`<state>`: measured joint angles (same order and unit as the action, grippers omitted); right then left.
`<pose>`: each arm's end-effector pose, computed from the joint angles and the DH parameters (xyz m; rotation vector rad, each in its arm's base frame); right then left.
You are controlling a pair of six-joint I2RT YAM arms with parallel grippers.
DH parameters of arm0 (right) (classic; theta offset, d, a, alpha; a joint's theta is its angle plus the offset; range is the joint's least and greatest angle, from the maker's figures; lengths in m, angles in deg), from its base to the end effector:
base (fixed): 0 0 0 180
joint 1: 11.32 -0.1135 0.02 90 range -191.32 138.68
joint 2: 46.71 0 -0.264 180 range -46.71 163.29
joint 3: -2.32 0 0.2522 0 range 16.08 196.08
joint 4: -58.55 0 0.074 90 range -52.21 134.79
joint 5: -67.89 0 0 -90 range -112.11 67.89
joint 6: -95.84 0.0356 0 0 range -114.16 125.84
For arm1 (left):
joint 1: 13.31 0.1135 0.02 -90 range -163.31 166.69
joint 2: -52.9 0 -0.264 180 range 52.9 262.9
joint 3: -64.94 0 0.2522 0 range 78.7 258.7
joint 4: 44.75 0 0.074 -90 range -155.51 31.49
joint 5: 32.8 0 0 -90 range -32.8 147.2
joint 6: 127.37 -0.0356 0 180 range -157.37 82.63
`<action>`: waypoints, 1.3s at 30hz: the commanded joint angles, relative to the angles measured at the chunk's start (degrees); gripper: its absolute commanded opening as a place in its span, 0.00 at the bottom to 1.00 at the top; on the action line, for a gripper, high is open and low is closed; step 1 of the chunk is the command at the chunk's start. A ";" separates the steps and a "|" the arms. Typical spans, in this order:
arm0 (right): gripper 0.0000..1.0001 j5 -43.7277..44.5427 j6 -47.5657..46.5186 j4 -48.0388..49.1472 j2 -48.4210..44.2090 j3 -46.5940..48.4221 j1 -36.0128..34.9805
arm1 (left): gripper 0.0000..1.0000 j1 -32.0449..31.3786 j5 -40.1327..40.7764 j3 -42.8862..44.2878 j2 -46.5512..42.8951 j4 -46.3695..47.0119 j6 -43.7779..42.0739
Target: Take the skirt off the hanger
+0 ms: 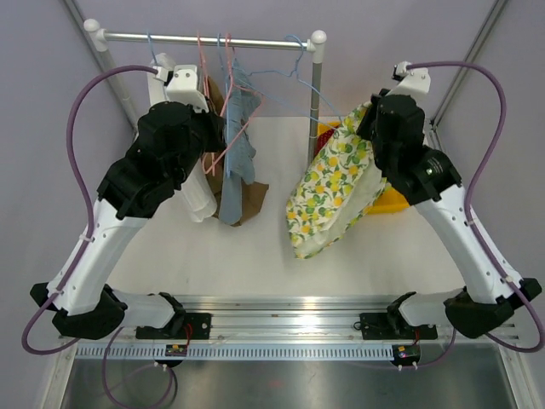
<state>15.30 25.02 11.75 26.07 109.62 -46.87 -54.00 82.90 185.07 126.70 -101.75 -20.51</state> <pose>0.2156 0.1275 0.4868 0.2145 1.7287 0.1171 0.1805 -0.1348 0.5298 0.0368 1.7503 -0.3427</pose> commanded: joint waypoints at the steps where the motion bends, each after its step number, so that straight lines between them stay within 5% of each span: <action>1: 0.00 -3.21 -7.22 0.08 6.84 9.00 6.44 | 0.00 -0.62 -1.17 1.12 0.90 1.23 -2.18; 20: 0.00 -13.93 -5.21 2.63 31.89 30.57 29.39 | 0.00 -0.62 -4.43 11.49 17.86 9.58 -3.07; 33: 0.00 -42.11 10.79 22.81 32.01 -9.65 29.58 | 0.00 -0.62 0.41 9.65 21.56 13.89 2.56; 34: 0.35 -42.33 10.88 22.93 31.21 -10.99 29.31 | 0.03 -0.62 0.41 9.65 21.47 13.80 2.65; 36: 0.80 -42.42 10.53 22.40 28.41 -13.63 29.14 | 0.20 -0.62 -0.11 9.47 21.30 13.54 3.09; 37: 0.98 -41.81 10.35 21.88 27.08 -14.34 29.05 | 0.51 -0.62 -0.20 9.47 21.04 13.36 3.35; 39: 1.00 -40.92 9.57 20.39 22.25 -16.19 28.96 | 0.70 -0.62 -1.26 9.39 20.07 13.19 3.88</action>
<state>-22.84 34.20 27.95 59.27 93.64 -17.06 -54.72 81.26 194.05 148.32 -92.05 -18.30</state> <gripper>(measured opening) 0.982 0.626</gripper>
